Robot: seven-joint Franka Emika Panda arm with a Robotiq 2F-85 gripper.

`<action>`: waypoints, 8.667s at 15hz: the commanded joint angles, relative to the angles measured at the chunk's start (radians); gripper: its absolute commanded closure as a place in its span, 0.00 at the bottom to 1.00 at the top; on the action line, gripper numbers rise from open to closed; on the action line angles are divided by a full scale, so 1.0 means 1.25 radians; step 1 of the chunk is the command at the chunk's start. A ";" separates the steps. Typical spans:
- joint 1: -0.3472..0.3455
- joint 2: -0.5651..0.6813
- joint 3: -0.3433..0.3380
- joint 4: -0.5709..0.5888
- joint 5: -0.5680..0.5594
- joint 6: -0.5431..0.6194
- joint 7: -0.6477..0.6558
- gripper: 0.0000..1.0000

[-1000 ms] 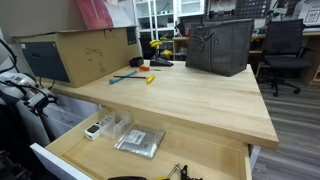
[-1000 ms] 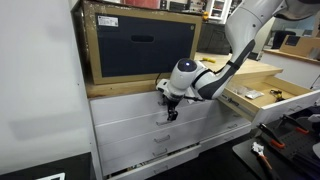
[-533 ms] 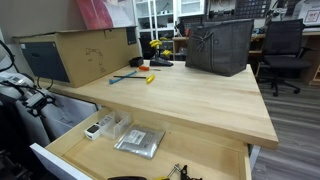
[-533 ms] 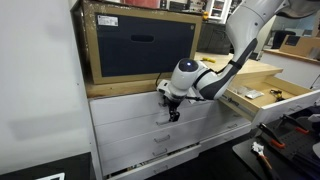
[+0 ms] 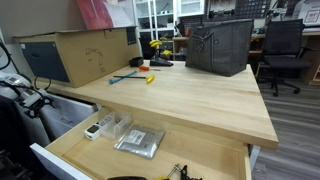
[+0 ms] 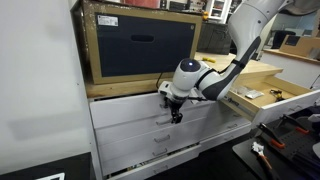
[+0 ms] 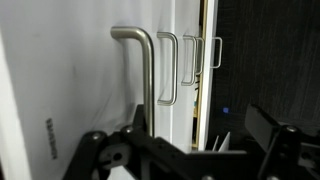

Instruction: Open the top left drawer

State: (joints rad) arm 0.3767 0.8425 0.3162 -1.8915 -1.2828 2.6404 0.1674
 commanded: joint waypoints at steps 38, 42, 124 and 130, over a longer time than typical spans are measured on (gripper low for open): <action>0.320 -0.191 0.076 -0.156 -0.236 -0.371 0.229 0.00; 0.281 -0.250 0.106 -0.168 -0.234 -0.265 0.251 0.00; 0.142 -0.755 -0.231 -0.573 0.523 0.222 0.388 0.00; 0.200 -0.837 -0.272 -0.644 0.937 0.223 0.045 0.00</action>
State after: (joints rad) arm 0.5641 -0.1125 0.0270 -2.6429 -0.2844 2.9348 0.3856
